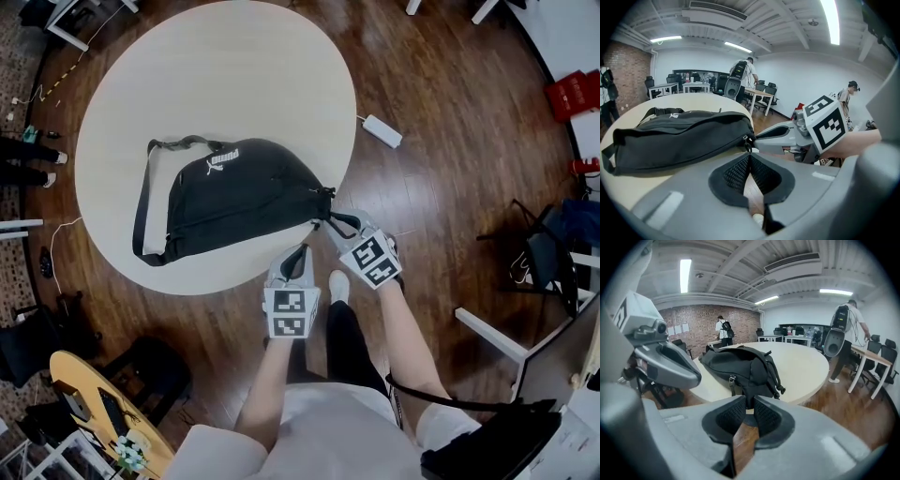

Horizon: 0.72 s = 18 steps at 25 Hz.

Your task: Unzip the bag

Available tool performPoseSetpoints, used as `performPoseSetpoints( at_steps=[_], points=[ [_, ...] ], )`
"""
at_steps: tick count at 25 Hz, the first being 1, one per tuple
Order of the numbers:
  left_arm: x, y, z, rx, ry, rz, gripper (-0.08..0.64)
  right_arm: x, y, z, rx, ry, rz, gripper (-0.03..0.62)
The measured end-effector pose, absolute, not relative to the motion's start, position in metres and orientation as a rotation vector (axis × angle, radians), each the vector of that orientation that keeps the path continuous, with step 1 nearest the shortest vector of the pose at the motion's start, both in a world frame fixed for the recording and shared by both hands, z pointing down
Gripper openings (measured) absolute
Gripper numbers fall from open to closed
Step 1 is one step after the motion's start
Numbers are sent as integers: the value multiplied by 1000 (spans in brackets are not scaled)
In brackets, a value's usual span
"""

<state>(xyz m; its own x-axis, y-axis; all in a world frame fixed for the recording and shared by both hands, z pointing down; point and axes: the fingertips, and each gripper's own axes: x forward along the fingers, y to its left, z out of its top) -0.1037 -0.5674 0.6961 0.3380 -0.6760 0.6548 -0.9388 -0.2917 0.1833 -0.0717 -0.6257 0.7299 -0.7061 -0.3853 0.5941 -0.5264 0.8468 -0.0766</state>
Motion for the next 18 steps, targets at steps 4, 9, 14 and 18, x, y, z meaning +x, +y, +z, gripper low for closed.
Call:
performPoseSetpoints(
  at_steps=[4,9,14,18],
  points=[
    [-98,-578,704,2061,-1402,648,119,-74,-625,714,660,-2482,349,41],
    [-92,-601,702,2028,-1414,491,176,-73,-621,703,619,-2497,319,41],
    [-94,-608,709,1981,-1432,492,173,-74,-618,698,593,-2505,303,41],
    [-105,-613,714,1930,-1549,518,94,-75,-619,694,594,-2503,295,41]
  ],
)
